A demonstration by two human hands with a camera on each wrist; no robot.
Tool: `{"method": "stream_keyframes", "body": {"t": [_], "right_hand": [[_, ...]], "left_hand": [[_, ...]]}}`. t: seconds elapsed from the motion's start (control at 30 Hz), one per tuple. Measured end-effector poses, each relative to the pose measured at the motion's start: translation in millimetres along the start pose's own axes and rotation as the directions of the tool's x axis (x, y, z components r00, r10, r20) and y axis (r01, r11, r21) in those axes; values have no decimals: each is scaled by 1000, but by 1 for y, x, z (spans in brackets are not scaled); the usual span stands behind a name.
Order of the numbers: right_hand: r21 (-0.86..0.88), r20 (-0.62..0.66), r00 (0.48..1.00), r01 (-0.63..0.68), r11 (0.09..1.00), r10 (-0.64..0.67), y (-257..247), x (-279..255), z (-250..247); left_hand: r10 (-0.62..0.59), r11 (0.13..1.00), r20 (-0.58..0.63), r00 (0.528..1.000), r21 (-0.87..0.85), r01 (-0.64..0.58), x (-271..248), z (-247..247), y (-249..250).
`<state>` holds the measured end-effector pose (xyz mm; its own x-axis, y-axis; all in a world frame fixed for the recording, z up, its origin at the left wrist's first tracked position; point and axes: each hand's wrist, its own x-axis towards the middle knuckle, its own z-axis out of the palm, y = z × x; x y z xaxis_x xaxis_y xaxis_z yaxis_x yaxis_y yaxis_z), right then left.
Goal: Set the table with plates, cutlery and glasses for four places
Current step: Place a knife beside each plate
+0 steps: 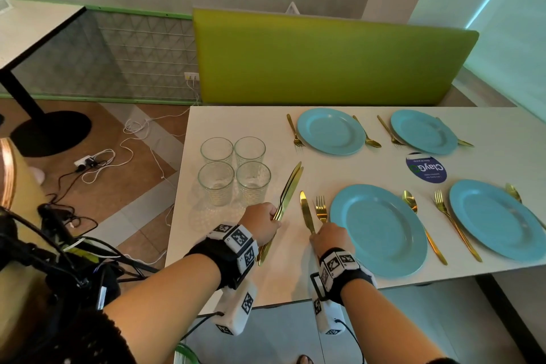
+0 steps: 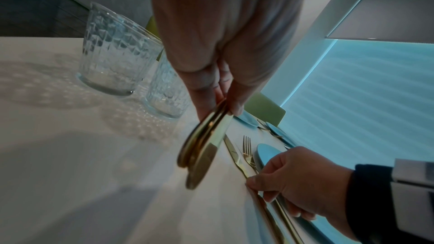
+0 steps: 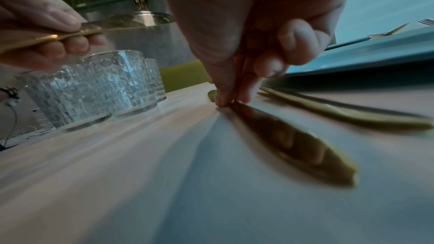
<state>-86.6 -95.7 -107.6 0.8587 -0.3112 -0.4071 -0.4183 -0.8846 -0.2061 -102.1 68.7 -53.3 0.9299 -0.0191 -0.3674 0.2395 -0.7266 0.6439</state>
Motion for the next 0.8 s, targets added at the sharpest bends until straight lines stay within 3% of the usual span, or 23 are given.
{"method": "stream_keyframes", "body": {"t": [0.8], "right_hand": [[25, -51, 998, -19, 999, 21, 7, -2, 7]], "left_hand": [[2, 1000, 14, 1000, -13, -2, -9, -2, -6]]}}
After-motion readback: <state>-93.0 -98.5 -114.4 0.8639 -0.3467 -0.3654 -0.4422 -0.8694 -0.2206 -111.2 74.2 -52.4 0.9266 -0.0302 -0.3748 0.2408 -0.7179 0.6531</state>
